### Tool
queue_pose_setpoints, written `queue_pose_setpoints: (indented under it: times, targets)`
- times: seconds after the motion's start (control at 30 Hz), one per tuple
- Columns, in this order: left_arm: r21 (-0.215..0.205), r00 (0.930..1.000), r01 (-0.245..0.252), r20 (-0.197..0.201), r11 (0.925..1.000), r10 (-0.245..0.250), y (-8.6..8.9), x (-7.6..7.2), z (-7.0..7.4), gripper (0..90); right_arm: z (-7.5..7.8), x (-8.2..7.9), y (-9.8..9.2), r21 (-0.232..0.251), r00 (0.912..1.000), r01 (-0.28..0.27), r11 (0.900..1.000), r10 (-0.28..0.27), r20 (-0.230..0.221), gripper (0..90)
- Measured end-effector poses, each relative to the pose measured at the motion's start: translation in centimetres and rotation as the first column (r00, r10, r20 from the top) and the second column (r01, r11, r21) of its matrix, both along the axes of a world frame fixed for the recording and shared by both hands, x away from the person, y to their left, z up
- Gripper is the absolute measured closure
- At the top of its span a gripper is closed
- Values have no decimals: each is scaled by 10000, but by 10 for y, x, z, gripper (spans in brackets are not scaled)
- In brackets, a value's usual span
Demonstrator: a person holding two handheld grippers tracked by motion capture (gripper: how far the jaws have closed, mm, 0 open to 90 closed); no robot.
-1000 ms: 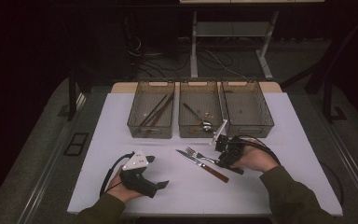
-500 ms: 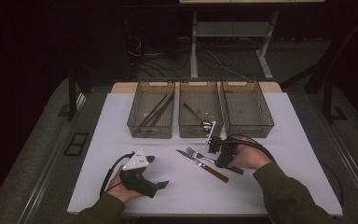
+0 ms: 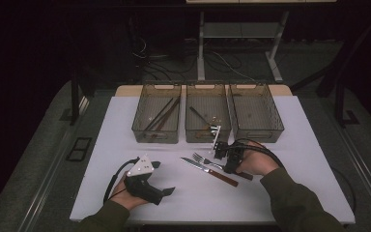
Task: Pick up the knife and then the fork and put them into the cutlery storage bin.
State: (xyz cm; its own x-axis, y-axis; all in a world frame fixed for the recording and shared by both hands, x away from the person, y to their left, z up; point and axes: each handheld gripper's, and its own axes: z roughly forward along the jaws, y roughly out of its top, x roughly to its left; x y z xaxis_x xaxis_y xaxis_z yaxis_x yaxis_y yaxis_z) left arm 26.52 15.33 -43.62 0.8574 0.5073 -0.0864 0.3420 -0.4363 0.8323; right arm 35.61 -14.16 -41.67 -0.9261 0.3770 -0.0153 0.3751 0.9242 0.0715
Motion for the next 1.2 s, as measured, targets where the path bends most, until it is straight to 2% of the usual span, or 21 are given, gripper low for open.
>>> queue_pose_setpoints:
  times: [0.17,0.37,0.47,0.5,0.53,0.77,1.2]
  targets:
    - [-25,10000,-8,-12,10000,8,0,0,0,0,7,1,-8,513,9996,244,9984,-250,100,777]
    - [-11,10000,9,-13,10000,-9,0,0,0,0,14,1,-19,1199,9979,559,9912,-595,266,776]
    - [-7,10000,44,-1,10000,-44,0,1,-1,0,18,-1,-25,1712,9959,807,9819,-864,263,776]
    - [-10,10000,41,-1,10000,-41,1,1,-1,0,18,-1,-29,1835,9955,726,9803,-825,467,776]
    - [-6,10000,30,3,10000,-30,1,2,-1,0,18,-1,-31,1959,9945,869,9768,-965,402,776]
    - [-49,10000,7,7,10000,-7,6,5,-3,0,17,-2,-45,2547,9916,992,9619,-1171,558,775]
    - [-196,10000,-54,-58,9998,53,10,8,-4,0,20,-3,-61,3663,9813,1253,9220,-1697,913,775]
